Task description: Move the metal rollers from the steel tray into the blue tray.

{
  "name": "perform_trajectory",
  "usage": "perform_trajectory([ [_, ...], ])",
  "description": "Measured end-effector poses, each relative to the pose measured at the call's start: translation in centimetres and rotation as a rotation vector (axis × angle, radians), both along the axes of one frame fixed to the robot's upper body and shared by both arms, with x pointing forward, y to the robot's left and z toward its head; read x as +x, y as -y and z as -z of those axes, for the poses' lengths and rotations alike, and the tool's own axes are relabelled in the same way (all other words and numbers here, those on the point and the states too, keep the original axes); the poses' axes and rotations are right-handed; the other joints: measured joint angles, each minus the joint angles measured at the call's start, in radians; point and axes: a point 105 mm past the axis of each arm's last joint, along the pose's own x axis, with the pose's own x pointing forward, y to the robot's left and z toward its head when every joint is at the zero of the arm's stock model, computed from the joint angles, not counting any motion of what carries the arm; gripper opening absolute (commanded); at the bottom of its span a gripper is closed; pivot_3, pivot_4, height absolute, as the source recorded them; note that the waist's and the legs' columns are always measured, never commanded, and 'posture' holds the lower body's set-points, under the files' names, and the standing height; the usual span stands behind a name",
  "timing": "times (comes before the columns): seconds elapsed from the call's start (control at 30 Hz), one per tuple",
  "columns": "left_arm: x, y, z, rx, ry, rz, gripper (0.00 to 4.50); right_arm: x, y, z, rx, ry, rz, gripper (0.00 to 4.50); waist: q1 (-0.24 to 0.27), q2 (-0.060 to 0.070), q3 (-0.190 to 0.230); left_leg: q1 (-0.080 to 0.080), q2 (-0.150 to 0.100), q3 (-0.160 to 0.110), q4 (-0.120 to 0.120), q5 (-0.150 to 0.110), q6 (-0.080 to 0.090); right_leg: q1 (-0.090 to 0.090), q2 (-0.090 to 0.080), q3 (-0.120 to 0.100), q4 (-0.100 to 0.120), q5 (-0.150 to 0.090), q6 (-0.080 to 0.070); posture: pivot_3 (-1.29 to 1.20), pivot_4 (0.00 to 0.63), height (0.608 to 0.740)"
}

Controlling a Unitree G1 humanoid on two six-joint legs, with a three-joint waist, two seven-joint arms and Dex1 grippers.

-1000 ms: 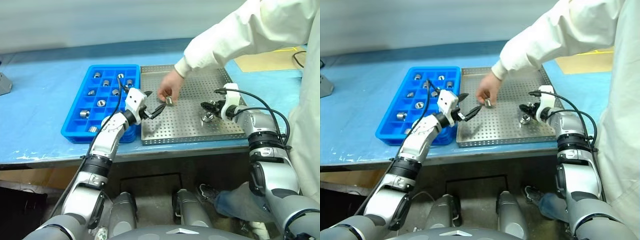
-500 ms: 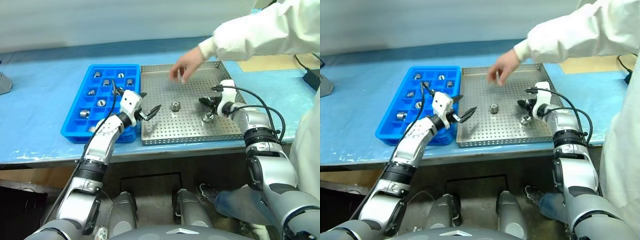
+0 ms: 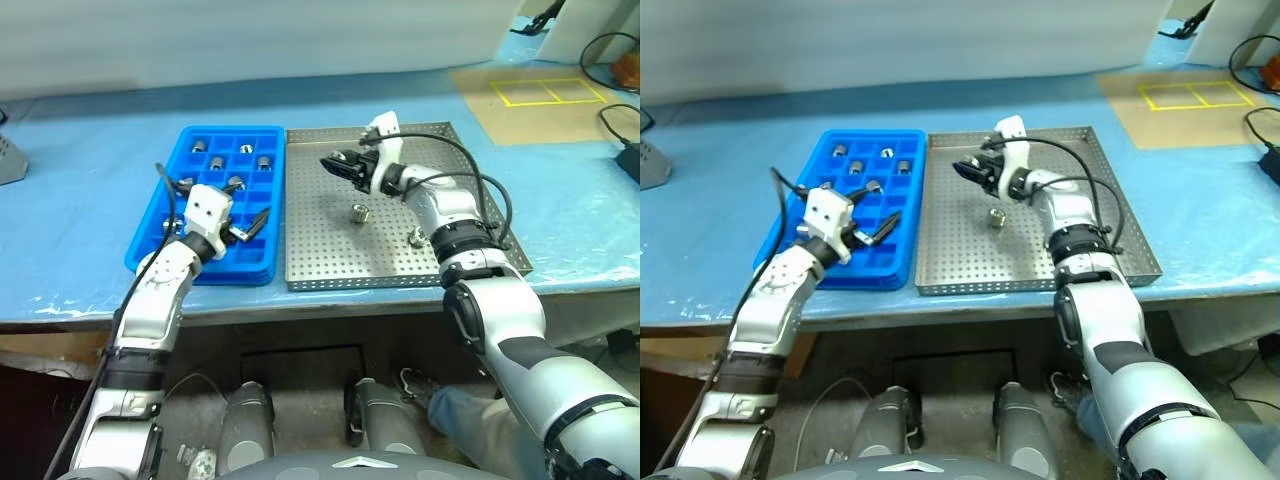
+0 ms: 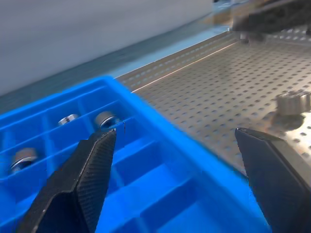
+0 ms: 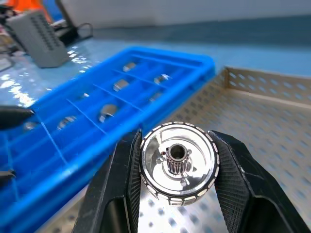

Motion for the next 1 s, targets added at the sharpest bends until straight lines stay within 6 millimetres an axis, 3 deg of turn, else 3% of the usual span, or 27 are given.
perform_trajectory([
  [0.2,-3.2,-3.5,0.2,0.011,-0.008,-0.136,4.13,-1.8,-4.4,-1.2,0.023,0.052,-0.218,1.66,0.06,0.0,0.0,-0.003,0.001,-0.001,-0.008,0.0,0.0,0.0,0.0,-0.004,-0.011,-0.001,-0.002,0.29,0.15,0.74],
  [0.43,-6.2,-7.6,0.3,0.044,-0.027,-0.291,4.13,-5.0,-8.0,0.0,-0.062,0.081,-0.495,1.66,0.117,0.0,0.0,-0.006,0.002,-0.003,-0.009,-0.001,0.0,0.0,0.0,-0.009,-0.012,-0.002,-0.003,0.36,0.15,0.74],
  [0.6,-7.3,-8.9,0.2,0.066,-0.036,-0.346,4.13,-5.5,-8.9,1.6,-0.13,0.069,-0.525,1.66,0.145,0.0,0.0,-0.004,0.002,-0.005,-0.01,0.0,-0.001,0.002,-0.001,-0.008,-0.011,-0.002,-0.003,0.38,0.15,0.74],
  [1.0,-7.0,-8.4,-1.4,0.076,-0.019,-0.35,4.13,-4.3,-8.5,4.9,-0.275,0.043,-0.395,1.66,0.152,0.0,0.0,-0.004,0.002,-0.006,-0.012,0.001,-0.003,0.0,0.0,-0.008,-0.012,-0.002,-0.002,0.37,0.15,0.74],
])
